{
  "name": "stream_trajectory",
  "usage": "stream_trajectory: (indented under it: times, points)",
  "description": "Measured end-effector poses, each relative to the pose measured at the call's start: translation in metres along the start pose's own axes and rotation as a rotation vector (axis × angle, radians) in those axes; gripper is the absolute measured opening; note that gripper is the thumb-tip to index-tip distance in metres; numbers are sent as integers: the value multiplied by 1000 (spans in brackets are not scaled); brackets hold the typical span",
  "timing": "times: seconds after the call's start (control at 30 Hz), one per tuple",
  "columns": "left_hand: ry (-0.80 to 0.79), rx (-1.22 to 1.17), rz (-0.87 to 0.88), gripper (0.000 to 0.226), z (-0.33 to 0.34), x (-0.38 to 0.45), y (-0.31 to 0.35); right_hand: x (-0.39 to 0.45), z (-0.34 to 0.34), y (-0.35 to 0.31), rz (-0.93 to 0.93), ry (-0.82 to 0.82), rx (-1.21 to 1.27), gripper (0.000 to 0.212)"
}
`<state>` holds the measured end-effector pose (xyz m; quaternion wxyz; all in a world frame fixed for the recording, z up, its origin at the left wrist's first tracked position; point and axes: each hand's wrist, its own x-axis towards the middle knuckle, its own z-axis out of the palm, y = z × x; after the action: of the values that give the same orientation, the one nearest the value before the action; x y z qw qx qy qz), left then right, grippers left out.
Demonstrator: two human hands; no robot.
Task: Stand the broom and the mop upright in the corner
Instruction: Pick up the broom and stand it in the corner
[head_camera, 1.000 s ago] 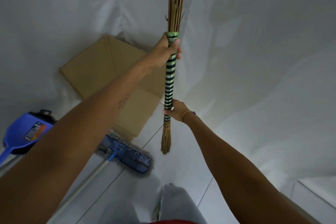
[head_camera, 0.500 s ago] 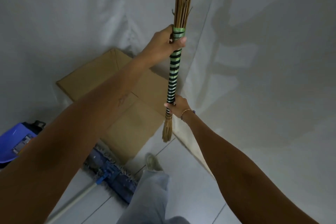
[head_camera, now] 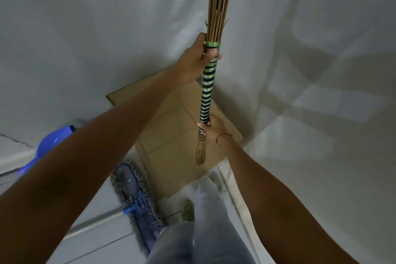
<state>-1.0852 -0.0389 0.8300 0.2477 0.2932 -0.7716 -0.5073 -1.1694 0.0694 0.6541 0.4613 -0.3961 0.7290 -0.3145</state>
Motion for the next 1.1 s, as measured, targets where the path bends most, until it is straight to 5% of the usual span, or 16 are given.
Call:
stream_trajectory:
  times: [0.4,1.1]
  points:
    - [274,34,-426,33,-54,139,-143,212,14,2,143,-208,3,23]
    - [397,86,-576,32,-92,251,-435,498,141,88,193,-150,-149,30]
